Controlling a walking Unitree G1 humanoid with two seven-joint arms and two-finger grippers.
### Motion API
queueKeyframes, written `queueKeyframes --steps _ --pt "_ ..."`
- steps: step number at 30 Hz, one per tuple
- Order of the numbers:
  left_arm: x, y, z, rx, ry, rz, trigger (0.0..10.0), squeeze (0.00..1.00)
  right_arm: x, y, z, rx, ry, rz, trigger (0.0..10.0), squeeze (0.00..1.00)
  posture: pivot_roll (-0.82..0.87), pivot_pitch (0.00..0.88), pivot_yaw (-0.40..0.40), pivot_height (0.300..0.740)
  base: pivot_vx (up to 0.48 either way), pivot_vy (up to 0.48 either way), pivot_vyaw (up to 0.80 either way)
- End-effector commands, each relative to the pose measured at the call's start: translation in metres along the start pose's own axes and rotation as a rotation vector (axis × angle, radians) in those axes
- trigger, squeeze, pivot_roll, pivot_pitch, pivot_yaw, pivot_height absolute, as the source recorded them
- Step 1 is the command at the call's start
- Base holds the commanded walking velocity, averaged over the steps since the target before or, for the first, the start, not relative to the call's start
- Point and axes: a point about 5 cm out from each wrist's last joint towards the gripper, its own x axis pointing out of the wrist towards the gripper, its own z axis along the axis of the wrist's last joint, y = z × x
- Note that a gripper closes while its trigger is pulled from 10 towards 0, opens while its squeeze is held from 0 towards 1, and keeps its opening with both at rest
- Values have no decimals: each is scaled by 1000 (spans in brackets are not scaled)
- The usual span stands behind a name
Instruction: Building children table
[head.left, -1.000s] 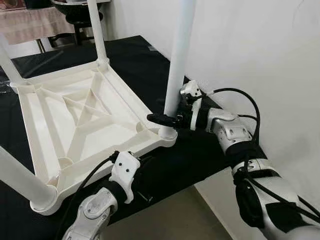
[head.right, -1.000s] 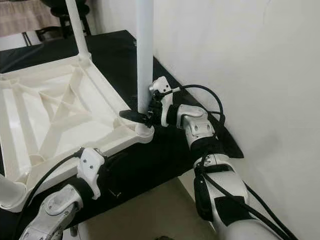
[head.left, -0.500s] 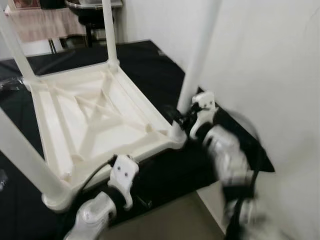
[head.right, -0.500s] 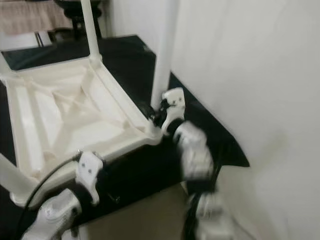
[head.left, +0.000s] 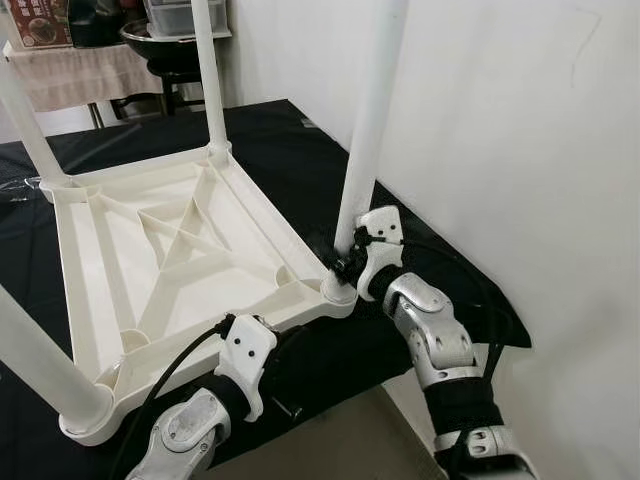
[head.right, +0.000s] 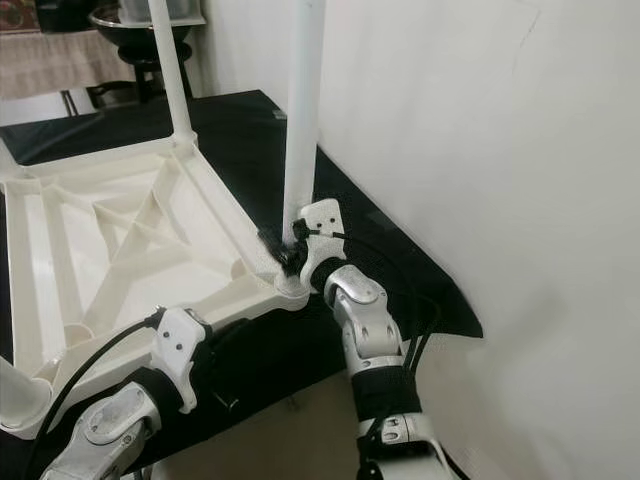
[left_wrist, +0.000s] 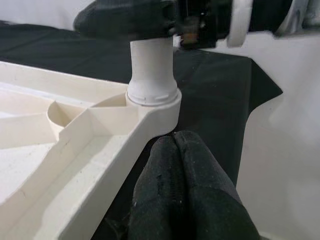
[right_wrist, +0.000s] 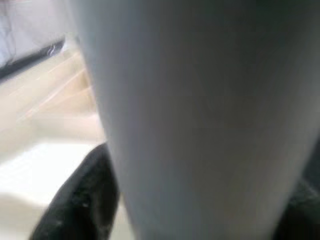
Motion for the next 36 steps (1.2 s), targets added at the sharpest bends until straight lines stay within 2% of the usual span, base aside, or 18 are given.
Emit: queueKeyframes --steps 1,3,4,5,7,9,13,14,16,17,23,29,30,33,35,36 --pt "-3 1 -4 -3 21 15 10000 0 4 -1 8 -39 -16 93 10000 753 48 72 -61 740 0 0 0" --pt "-3 1 -4 -4 21 16 10000 0 4 -4 11 -61 -22 123 10000 753 48 72 -61 740 0 0 0" --pt "-5 0 -4 -8 23 20 10000 0 3 -12 19 -74 -30 265 10000 0 55 68 -65 740 0 0 0" --pt "-5 0 -4 -8 23 20 10000 0 3 -12 19 -74 -30 265 10000 0 55 68 -65 740 0 0 0" --pt "-7 -2 -4 -12 24 22 10000 0 1 -17 20 -81 -9 381 10000 0 62 68 -69 740 0 0 0" --pt "-9 -3 -4 -17 26 23 10000 0 -1 -21 17 -88 25 433 10000 0 69 66 -73 740 0 0 0" --pt "-10 -3 -5 -20 27 31 10000 0 1 -28 15 -41 54 424 10000 0 70 67 -75 740 0 0 0" --pt "-10 -3 -5 -19 27 31 10000 0 2 -30 14 -28 62 417 9255 0 76 66 -77 740 0 0 0" --pt "-10 -3 -5 -19 28 31 10000 0 2 -32 13 -20 68 413 9255 0 76 66 -77 740 0 0 0" --pt "-10 -4 -5 -20 28 30 10000 0 2 -34 13 -23 76 408 0 0 79 68 -79 740 0 0 0" --pt "-10 -5 -5 -28 28 25 10000 0 -1 -42 13 -29 76 377 0 0 74 70 -77 740 0 0 0" --pt "-10 -6 -4 -42 26 13 10000 0 -10 -50 10 -18 51 377 0 0 48 79 -65 740 0 0 0" --pt "-10 -6 -4 -46 24 7 10000 0 -15 -52 4 -31 52 346 0 0 37 84 -62 740 0 0 0" --pt "-11 -5 -3 -52 22 -2 10000 0 -17 -52 -20 -99 129 131 0 0 24 91 -60 740 0 0 0" --pt "-11 -5 -3 -52 22 -2 10000 0 -16 -52 -20 -100 129 131 0 0 24 91 -60 740 0 0 0" --pt "-12 -4 -2 -51 22 -3 10000 0 -9 -30 -28 55 58 -87 0 0 20 111 -51 740 0 0 0"
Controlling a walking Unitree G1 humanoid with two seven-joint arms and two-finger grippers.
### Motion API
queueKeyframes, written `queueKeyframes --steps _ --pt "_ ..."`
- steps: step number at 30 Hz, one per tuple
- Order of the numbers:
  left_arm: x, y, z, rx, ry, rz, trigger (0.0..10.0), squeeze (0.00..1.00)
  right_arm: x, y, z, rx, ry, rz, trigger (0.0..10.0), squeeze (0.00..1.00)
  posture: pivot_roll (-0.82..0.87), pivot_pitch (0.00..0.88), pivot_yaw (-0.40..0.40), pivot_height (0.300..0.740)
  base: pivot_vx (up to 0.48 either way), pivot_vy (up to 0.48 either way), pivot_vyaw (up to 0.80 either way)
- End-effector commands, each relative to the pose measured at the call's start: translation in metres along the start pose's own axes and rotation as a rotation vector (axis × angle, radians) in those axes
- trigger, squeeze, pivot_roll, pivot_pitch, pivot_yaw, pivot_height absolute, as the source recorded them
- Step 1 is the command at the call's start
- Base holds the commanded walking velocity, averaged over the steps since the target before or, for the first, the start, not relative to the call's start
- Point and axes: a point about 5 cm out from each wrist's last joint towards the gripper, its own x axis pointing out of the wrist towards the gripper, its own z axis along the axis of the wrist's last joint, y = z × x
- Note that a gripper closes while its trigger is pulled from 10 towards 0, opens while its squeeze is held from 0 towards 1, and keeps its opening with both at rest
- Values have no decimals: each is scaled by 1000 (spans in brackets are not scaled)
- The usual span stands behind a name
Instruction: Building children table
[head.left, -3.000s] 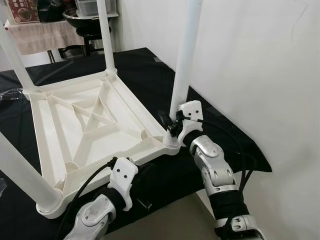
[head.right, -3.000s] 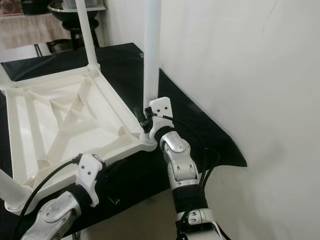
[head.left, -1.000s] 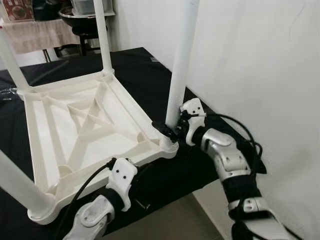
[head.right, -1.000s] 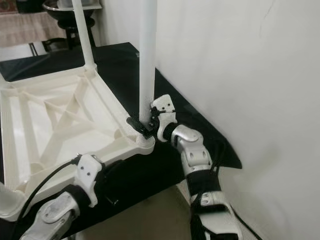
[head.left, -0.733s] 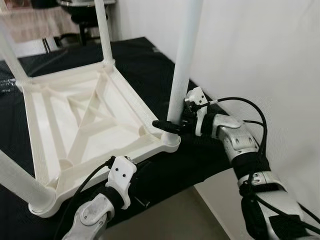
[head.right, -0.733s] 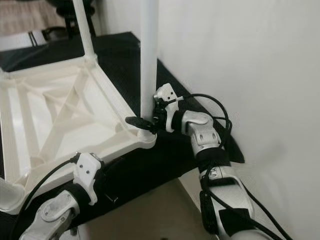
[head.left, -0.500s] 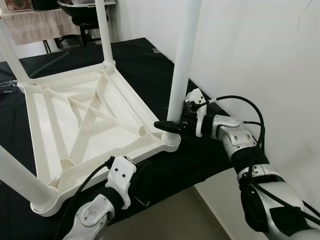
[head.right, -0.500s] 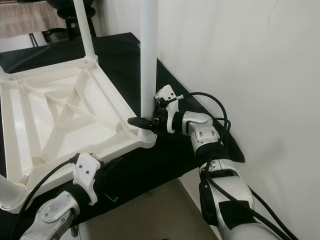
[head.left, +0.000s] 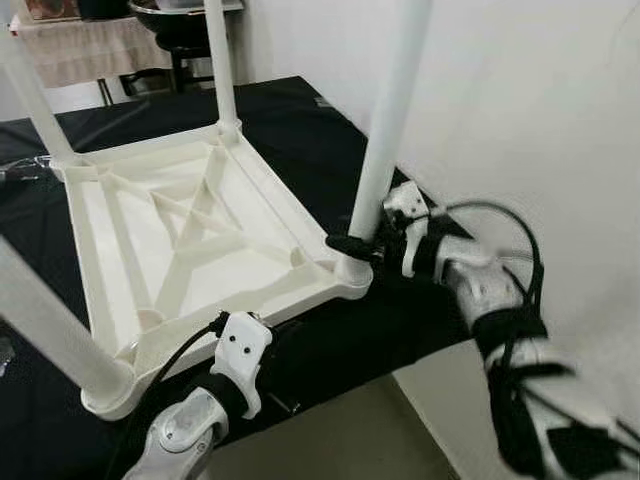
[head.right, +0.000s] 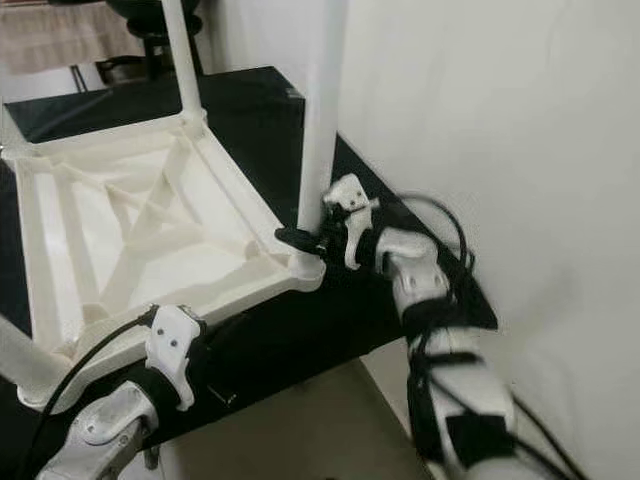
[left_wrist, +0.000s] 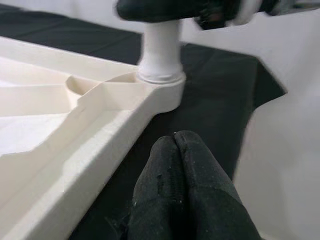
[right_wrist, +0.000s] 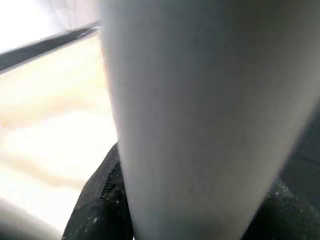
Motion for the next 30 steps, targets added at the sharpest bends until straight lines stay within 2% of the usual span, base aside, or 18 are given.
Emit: queueKeyframes --steps 1,2,4,5,6,9,12,13,14,15,16,17,19,23,24,27,28,30 --pt "-3 1 0 -9 11 -3 10000 0 -10 11 -24 180 50 -309 0 0 20 111 -51 740 0 0 0" --pt "-3 4 0 -2 16 -8 10000 0 -15 51 -31 57 70 -334 0 0 7 113 -24 740 0 0 0" --pt "-3 4 0 -2 16 -8 10000 0 -15 51 -31 57 70 -334 0 0 7 113 -24 740 0 0 0" --pt "-3 5 0 0 17 -9 10000 0 -12 61 -32 -14 74 -274 0 0 7 113 -24 740 0 0 0" --pt "-3 5 -1 1 19 -12 10000 0 -7 61 -32 -9 83 -236 0 0 11 103 -23 740 0 0 0" --pt "-2 4 -1 8 25 -27 10000 0 6 43 -27 37 83 -252 0 0 36 96 -33 740 0 0 0" --pt "-2 4 -1 13 26 -30 10000 0 9 40 -25 30 78 -255 0 0 36 96 -33 740 0 0 0" --pt "-2 5 -1 23 26 -20 10000 0 14 34 -18 17 72 -250 1882 0 50 97 -35 740 0 0 0" --pt "-3 6 0 28 27 -13 10000 0 17 31 -13 8 67 -255 1882 0 53 97 -34 740 0 0 0" --pt "-3 6 0 30 28 -8 10000 0 20 27 -5 2 51 -199 10000 0 51 94 -32 740 0 0 0" --pt "-3 6 0 31 28 -6 10000 0 21 28 1 1 44 -178 10000 0 51 94 -32 740 0 0 0" --pt "-2 6 -1 28 29 -11 10000 0 21 27 7 0 28 -124 10000 1000 47 91 -31 740 0 0 0" --pt "-2 6 -1 26 30 -14 10000 0 21 27 11 -1 18 -91 10000 1000 47 91 -31 740 0 0 0" --pt "1 6 -2 24 31 -24 10000 0 21 28 43 -51 -94 183 10000 1000 45 82 -34 740 0 0 0" --pt "1 6 -2 24 31 -25 10000 0 21 26 45 -91 -84 236 10000 0 46 81 -36 740 0 0 0" --pt "2 6 -2 25 31 -26 10000 0 21 23 45 -140 -63 290 10000 0 47 81 -37 740 0 0 0" --pt "2 5 -2 25 31 -26 10000 0 20 21 44 -156 -36 349 10000 0 50 76 -39 740 0 0 0" --pt "2 5 -2 25 31 -27 10000 0 20 20 42 -150 -18 392 10000 0 51 75 -40 740 0 0 0"
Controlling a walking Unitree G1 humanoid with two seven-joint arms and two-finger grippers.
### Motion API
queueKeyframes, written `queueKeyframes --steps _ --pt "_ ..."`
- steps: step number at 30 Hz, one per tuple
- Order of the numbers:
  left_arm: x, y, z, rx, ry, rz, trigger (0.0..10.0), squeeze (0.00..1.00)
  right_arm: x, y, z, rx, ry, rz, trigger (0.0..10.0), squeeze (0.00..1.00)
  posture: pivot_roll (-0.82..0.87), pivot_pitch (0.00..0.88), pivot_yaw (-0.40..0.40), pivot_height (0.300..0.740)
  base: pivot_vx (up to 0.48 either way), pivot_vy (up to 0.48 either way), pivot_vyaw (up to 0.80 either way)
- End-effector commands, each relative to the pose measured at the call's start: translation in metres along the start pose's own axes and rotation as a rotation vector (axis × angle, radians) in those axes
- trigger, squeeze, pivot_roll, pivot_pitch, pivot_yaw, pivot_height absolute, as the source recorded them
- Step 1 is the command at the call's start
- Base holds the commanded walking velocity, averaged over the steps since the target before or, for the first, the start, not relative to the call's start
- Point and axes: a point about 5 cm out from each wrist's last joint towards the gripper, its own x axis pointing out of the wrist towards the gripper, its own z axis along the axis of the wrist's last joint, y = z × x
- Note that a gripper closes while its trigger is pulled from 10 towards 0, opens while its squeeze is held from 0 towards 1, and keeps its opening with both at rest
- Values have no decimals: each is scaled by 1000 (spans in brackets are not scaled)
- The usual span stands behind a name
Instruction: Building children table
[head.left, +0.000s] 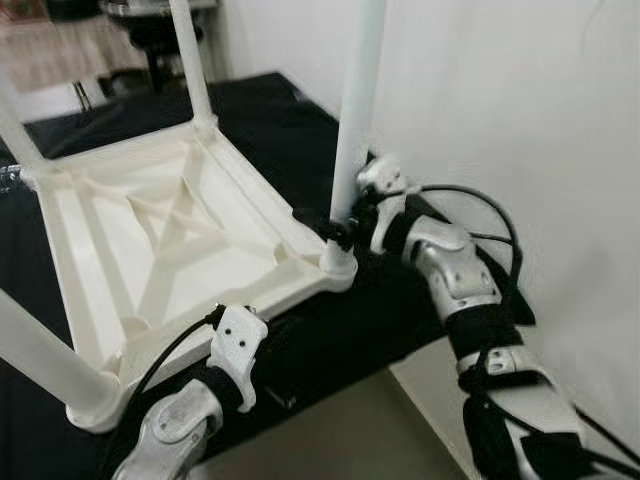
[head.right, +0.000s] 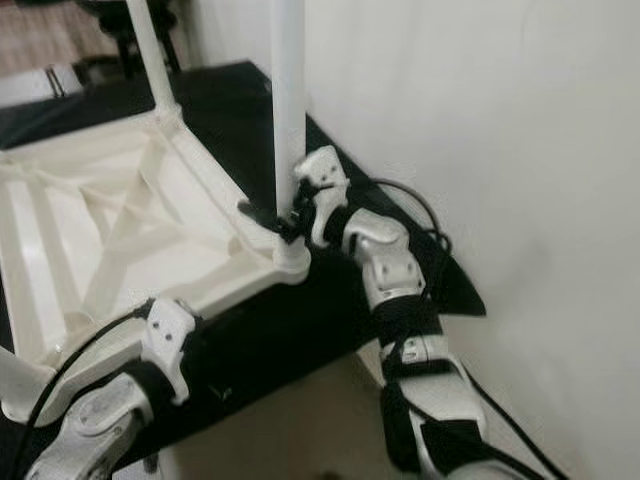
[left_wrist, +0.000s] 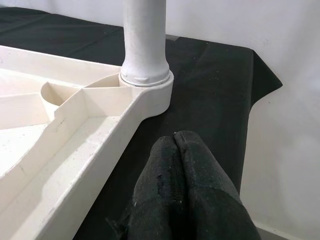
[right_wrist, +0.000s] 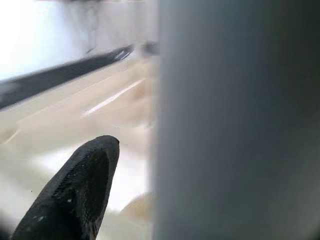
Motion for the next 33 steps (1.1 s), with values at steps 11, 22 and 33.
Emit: queueKeyframes --steps 11,22,33 --pt "-1 -4 -7 -6 31 -9 10000 0 -6 -5 -8 109 -7 145 0 0 49 75 -39 740 0 0 0" --pt "-5 -4 -5 -17 28 -16 10000 0 -26 3 -41 138 37 -362 0 0 19 112 -39 740 0 0 0" --pt "-4 -2 -5 -4 30 -16 10000 0 14 58 -59 206 73 -538 0 0 28 106 -34 740 0 0 0"
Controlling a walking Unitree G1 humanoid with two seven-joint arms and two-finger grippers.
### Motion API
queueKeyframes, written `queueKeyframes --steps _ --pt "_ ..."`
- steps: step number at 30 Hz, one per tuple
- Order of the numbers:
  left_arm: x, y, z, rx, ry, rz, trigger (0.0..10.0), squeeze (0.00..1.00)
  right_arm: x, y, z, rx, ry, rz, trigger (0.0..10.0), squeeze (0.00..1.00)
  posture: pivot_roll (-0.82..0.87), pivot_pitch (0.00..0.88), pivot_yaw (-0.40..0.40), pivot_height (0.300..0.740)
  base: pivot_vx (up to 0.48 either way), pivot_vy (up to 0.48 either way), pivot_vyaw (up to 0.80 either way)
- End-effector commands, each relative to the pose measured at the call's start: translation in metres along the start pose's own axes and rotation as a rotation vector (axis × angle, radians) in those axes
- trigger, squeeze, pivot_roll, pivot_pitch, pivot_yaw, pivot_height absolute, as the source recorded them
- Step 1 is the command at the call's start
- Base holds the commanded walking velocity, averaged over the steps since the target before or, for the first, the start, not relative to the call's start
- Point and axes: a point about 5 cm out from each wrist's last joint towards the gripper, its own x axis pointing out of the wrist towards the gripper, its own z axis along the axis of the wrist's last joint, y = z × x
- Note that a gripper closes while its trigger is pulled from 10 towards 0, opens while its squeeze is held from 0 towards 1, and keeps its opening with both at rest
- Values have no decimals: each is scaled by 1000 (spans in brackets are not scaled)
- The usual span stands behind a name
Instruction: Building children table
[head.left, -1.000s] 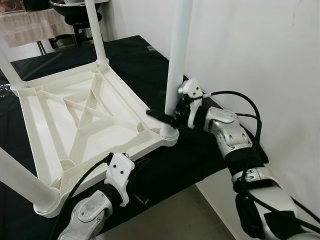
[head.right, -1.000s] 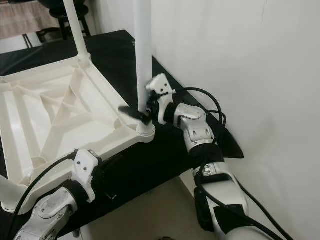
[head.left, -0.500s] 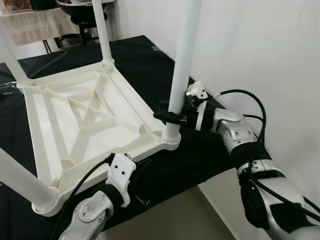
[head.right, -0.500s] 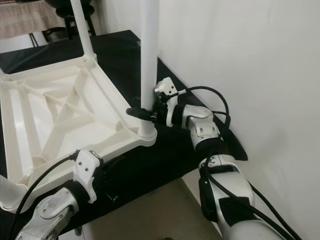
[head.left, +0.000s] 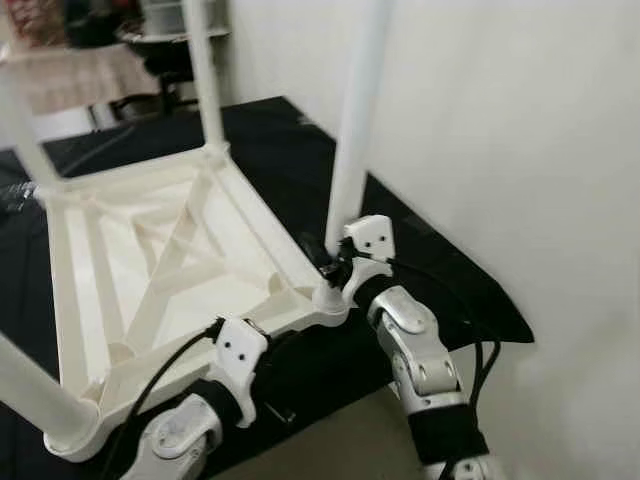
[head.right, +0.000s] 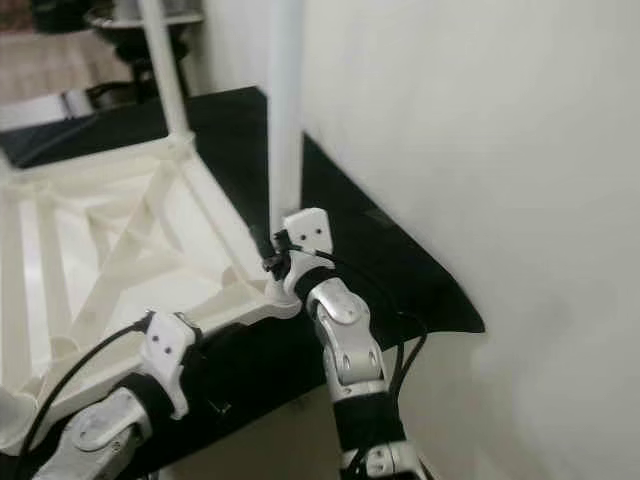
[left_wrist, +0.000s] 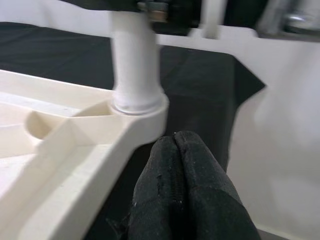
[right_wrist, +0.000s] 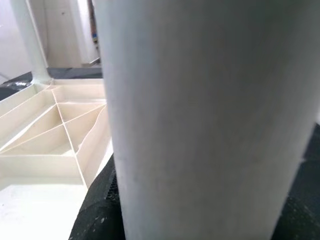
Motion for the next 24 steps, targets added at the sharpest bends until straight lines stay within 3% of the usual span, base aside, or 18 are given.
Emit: queueKeyframes --steps 1,3,4,9,14,15,16,17,19,22,23,24 --pt "-1 -1 -4 -6 20 -3 10000 0 -3 -5 -29 34 146 15 10000 0 25 106 -37 740 0 0 0" --pt "-1 -1 -4 -6 20 -3 10000 0 -3 -5 -29 34 146 15 10000 0 25 106 -37 740 0 0 0" --pt "0 -1 -4 -6 18 3 10000 0 -2 -8 -27 45 159 60 10000 1000 30 101 -40 740 0 0 0" --pt "3 -1 -5 -3 18 4 10000 0 -1 -20 -15 34 141 209 10000 1000 30 88 -43 740 0 0 0" --pt "4 -1 -5 -1 17 -1 10000 0 5 -35 6 -47 81 380 10000 1000 31 81 -48 740 0 0 0" --pt "4 -1 -5 -1 17 -1 10000 0 7 -37 10 -56 79 407 10000 176 32 80 -49 740 0 0 0" --pt "4 -1 -5 -1 17 -1 10000 0 7 -37 10 -56 79 407 10000 176 32 80 -49 740 0 0 0" --pt "5 -2 -5 1 16 0 10000 0 9 -40 15 -73 77 464 10000 0 39 73 -57 740 0 0 0" --pt "5 -2 -6 8 16 7 10000 0 12 -44 24 -84 84 575 10000 0 48 69 -63 740 0 0 0" --pt "5 -2 -6 10 16 11 10000 0 14 -46 27 -55 99 629 10000 0 50 68 -63 740 0 0 0" --pt "5 -2 -6 11 16 12 10000 0 14 -46 26 -37 105 649 0 0 54 67 -65 740 0 0 0" --pt "5 -2 -6 11 16 12 10000 0 14 -46 26 -37 105 649 0 0 54 67 -65 740 0 0 0"
